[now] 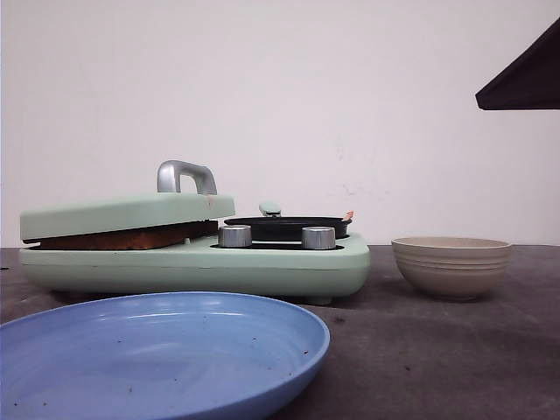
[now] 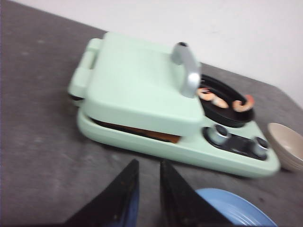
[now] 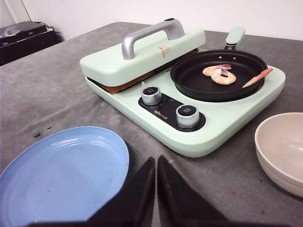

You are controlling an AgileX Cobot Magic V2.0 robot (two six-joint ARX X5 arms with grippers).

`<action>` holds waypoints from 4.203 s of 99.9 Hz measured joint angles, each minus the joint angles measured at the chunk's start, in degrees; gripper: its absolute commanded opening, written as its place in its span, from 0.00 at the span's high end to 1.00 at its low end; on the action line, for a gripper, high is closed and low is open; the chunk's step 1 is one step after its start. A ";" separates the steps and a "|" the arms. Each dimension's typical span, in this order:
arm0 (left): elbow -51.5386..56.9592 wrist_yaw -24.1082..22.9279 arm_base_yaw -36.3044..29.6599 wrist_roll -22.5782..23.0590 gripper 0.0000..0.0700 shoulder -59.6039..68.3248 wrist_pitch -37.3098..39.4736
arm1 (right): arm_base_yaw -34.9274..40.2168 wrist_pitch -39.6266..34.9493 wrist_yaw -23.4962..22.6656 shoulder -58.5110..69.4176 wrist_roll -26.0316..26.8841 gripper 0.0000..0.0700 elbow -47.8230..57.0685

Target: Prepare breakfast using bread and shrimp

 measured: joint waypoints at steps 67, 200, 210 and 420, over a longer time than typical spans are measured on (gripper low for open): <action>-15.19 3.72 16.48 23.10 1.00 -2.58 15.19 | 0.00 0.48 0.00 -0.02 0.00 1.00 0.00; -15.19 3.93 16.44 23.10 1.00 -2.64 15.19 | -15.47 -0.76 23.28 -24.30 -17.86 1.00 -13.86; -15.19 3.93 16.44 23.10 1.00 -2.62 15.21 | -17.49 -6.08 21.59 -24.94 -18.16 1.00 -14.75; -15.19 3.93 16.44 23.10 1.00 -2.60 15.21 | -18.43 -5.99 19.54 -24.96 -17.97 1.00 -14.67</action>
